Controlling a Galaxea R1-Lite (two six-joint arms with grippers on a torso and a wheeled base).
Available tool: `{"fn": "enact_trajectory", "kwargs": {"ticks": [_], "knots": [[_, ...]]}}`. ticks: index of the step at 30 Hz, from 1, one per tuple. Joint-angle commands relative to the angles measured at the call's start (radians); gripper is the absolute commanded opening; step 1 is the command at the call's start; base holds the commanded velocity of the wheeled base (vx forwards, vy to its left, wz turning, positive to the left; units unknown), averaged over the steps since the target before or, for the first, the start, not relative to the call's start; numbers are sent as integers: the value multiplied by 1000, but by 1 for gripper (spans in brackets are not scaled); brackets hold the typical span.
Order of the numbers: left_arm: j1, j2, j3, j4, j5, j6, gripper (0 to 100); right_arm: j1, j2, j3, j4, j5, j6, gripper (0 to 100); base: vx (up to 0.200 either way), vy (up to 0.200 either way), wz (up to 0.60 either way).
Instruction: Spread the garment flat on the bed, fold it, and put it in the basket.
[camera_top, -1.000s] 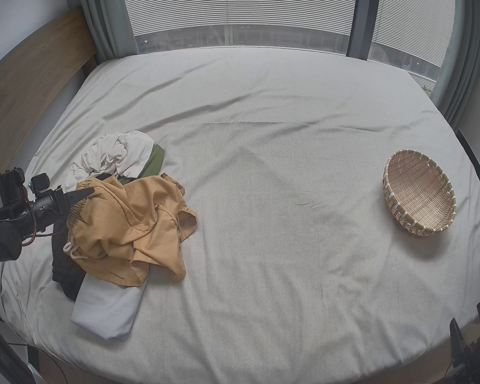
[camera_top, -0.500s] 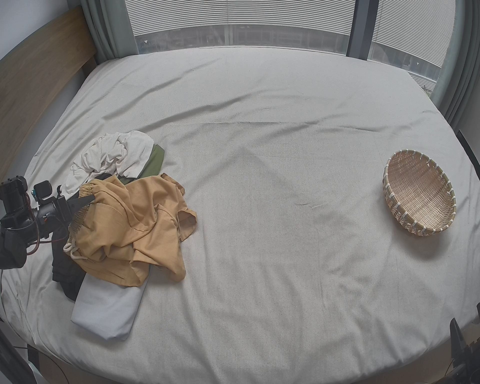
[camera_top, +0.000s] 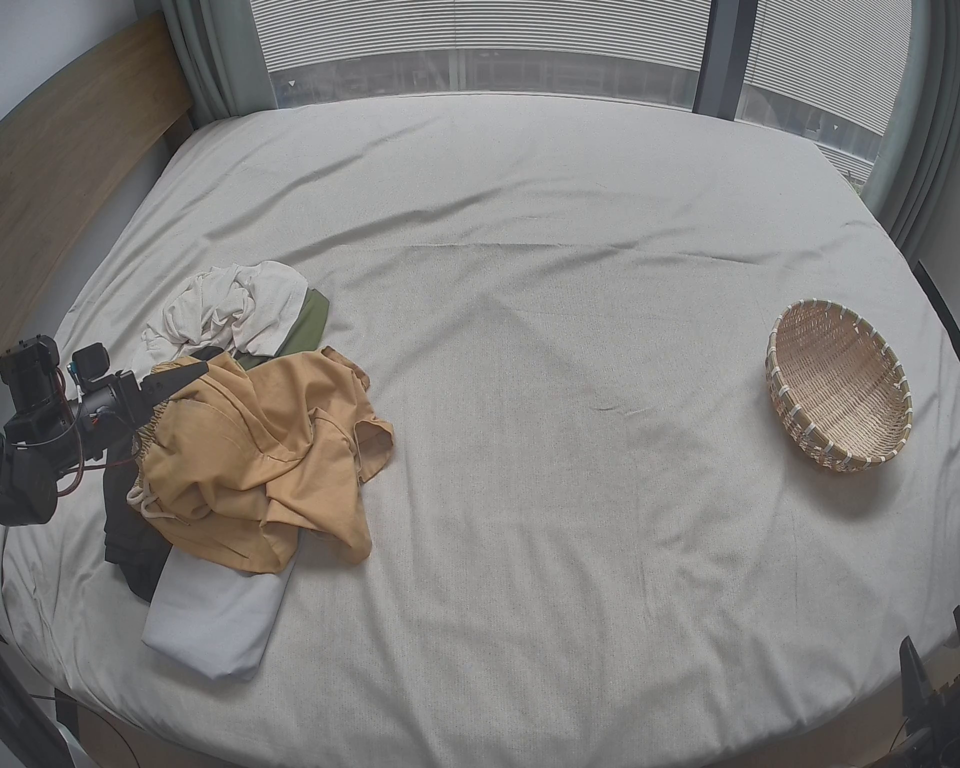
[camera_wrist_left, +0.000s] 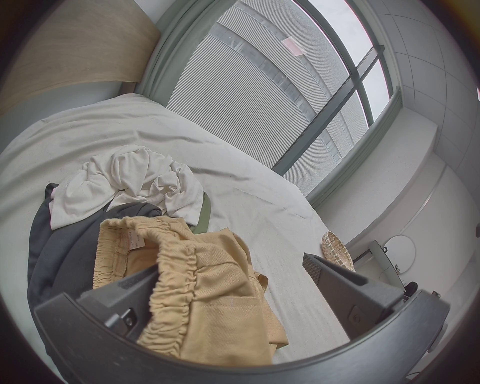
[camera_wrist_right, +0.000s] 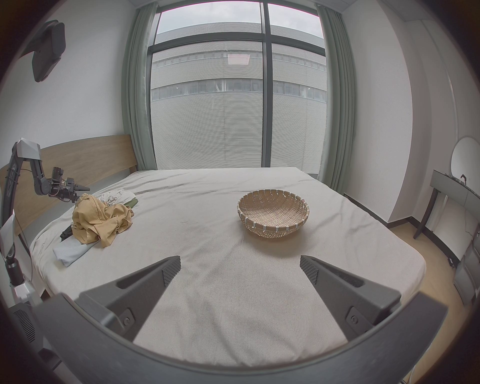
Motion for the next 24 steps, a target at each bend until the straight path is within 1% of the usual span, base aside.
{"fn": "enact_trajectory", "kwargs": {"ticks": [1, 9, 13, 18, 21, 24], "knots": [[-3, 11, -4, -3, 2, 3, 0, 0, -12, 18, 0, -1, 0, 100, 0, 0, 0], [0, 11, 8, -9, 0, 6, 0, 0, -12, 18, 0, -1, 0, 100, 0, 0, 0], [-2, 5, 36, -11, -3, 9, 0, 0, -12, 18, 0, -1, 0, 100, 0, 0, 0], [-3, 7, 68, -49, -4, 7, 0, 0, -12, 18, 0, -1, 0, 100, 0, 0, 0], [-2, 19, 105, -114, -38, 10, 0, 0, -10, 18, 0, -1, 0, 100, 0, 0, 0], [5, 54, 112, -189, -90, 32, 0, 0, -12, 18, 0, -1, 0, 100, 0, 0, 0]]}}
